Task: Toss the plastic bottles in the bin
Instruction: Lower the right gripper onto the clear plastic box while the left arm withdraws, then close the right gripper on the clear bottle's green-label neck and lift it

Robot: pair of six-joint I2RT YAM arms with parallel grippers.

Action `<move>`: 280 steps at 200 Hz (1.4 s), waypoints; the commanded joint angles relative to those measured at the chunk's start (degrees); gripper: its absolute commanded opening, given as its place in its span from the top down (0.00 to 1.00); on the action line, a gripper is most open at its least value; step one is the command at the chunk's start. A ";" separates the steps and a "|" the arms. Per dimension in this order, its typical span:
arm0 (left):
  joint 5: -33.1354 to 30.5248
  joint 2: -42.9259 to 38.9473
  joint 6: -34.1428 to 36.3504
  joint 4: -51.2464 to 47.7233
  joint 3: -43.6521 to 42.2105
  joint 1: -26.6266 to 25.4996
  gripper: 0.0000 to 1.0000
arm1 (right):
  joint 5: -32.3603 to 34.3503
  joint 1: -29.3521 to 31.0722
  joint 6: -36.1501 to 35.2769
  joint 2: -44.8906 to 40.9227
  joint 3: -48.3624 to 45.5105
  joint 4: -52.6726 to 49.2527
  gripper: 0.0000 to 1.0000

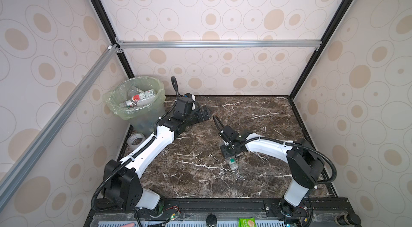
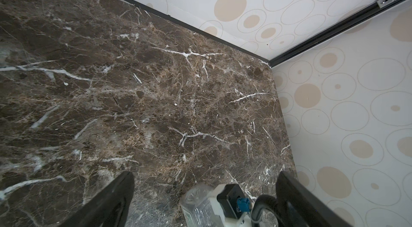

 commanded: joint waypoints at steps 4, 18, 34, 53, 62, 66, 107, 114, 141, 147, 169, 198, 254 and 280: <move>2.75 -3.90 -1.32 -1.33 -1.62 3.86 0.01 | 0.33 -1.18 -2.45 5.74 7.95 -1.67 0.43; 3.68 -5.60 -1.55 -1.61 -2.63 5.84 0.01 | -0.87 -2.47 -2.82 9.47 12.31 -2.23 0.40; 3.94 -7.02 -1.24 -2.70 -3.29 7.17 0.01 | -2.14 -3.51 -3.30 12.90 16.72 -3.05 0.33; 4.28 -8.48 -1.26 -3.08 -4.63 8.07 0.01 | -2.83 -3.92 -4.43 14.84 20.17 -4.17 0.24; 4.38 -8.85 -1.16 -3.08 -5.17 8.34 0.01 | -2.96 -3.96 -4.78 14.52 20.37 -4.22 0.20; 4.44 -8.95 -1.20 -3.17 -5.44 8.43 0.01 | -3.02 -3.90 -4.91 14.23 20.24 -4.23 0.18; 5.51 -8.96 -2.19 -0.72 -7.77 8.60 0.01 | -3.63 -3.98 -4.37 5.13 11.98 -3.28 0.09; 5.88 -8.74 -2.47 -0.13 -8.10 8.60 0.01 | -4.07 -3.96 -4.04 3.46 9.67 -2.59 0.08; 6.73 -7.81 -3.09 1.64 -8.74 8.60 0.01 | -5.07 -3.92 -2.37 -0.98 2.06 0.16 0.10; 6.81 -7.63 -3.20 1.83 -8.83 8.60 0.01 | -5.41 -3.83 -2.06 -1.42 0.73 0.78 0.11; 7.44 -7.52 -3.85 2.82 -9.43 8.60 0.01 | -6.68 -3.66 -1.35 -1.43 -1.85 2.79 0.15; 7.20 -8.13 -3.83 2.59 -10.48 8.60 0.01 | -7.78 -2.43 -0.63 0.46 -2.76 4.77 0.20; 7.67 -8.56 -4.51 3.52 -12.75 8.62 0.01 | -5.75 -2.17 -0.89 4.67 -0.19 6.00 0.36; 7.87 -8.33 -4.76 3.84 -12.75 8.60 0.01 | -5.10 -2.29 -1.16 6.70 1.50 5.22 0.47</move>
